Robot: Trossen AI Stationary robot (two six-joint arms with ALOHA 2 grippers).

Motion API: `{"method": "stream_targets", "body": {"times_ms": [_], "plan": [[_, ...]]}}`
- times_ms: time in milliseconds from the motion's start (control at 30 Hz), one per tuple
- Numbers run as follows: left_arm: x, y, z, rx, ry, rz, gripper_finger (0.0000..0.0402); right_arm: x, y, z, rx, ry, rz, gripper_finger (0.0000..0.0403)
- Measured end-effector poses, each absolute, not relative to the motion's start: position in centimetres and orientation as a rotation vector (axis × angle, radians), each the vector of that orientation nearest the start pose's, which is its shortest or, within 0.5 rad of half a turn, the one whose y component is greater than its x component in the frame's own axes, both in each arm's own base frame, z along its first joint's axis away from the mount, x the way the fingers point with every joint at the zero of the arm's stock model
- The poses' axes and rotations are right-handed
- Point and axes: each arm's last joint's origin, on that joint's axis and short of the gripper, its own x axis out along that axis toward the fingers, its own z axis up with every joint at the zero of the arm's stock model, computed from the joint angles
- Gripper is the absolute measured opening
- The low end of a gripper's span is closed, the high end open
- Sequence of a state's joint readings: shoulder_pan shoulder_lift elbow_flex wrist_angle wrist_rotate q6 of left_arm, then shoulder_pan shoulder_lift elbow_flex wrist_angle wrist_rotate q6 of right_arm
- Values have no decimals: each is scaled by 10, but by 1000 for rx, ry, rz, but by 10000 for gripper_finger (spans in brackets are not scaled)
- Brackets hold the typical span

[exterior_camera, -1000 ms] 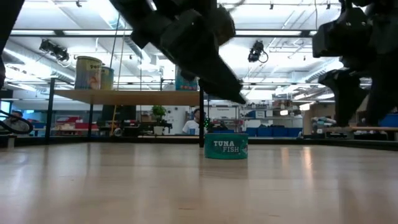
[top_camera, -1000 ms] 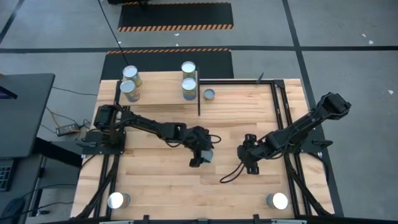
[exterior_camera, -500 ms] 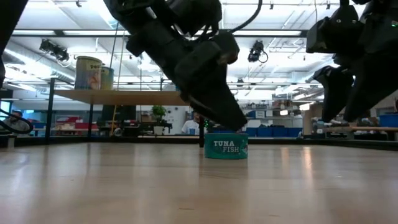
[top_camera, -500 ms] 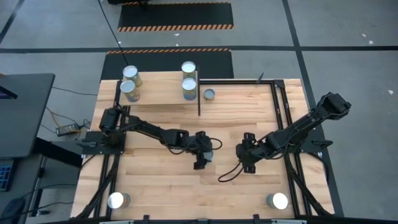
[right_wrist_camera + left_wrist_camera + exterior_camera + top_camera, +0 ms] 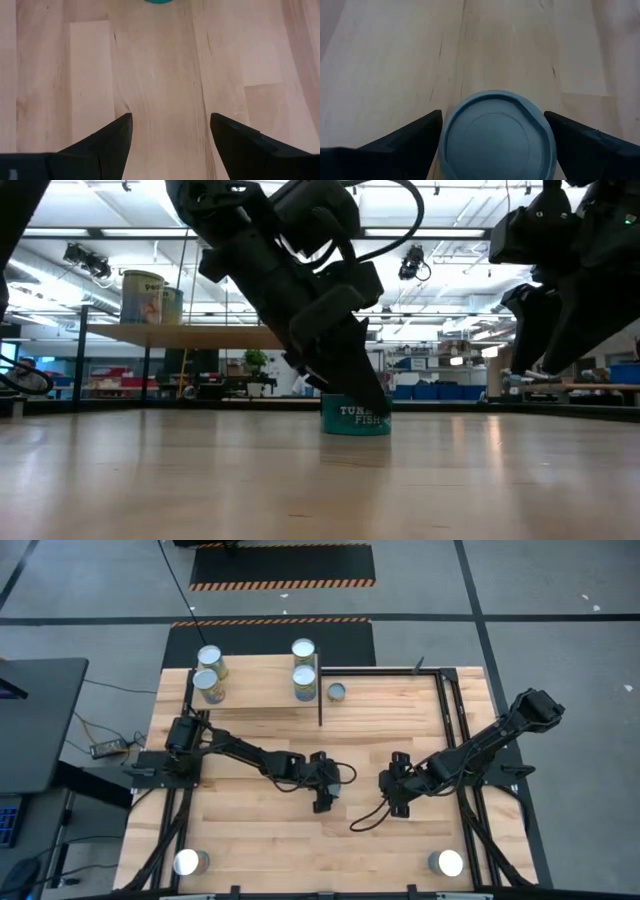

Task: Pick and place cans onto a shelf
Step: Put the tuna fish can on the shelf

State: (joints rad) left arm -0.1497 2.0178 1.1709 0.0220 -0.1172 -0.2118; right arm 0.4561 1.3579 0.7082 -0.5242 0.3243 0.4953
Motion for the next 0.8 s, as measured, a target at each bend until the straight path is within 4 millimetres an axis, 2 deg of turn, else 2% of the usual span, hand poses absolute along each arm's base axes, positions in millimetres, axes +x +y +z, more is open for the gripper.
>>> {"method": "stream_targets", "body": {"times_ms": [133,333,433,533,633,800], "plan": [[401,-56,125,-101,841,89,341,213,94,173,-1,1072,-153,274],[400,-59,126,-114,840,86,287,213,94,173,-2,1072,-153,269],[396,-61,134,-111,852,74,285,213,94,173,-2,1072,-153,266],[387,-63,158,-109,856,67,285,213,94,173,-2,1072,-152,264],[370,-65,192,-101,859,55,285,213,94,173,-2,1071,-152,263],[324,-64,254,-25,868,33,286,213,94,173,-15,1066,-141,262]]}}
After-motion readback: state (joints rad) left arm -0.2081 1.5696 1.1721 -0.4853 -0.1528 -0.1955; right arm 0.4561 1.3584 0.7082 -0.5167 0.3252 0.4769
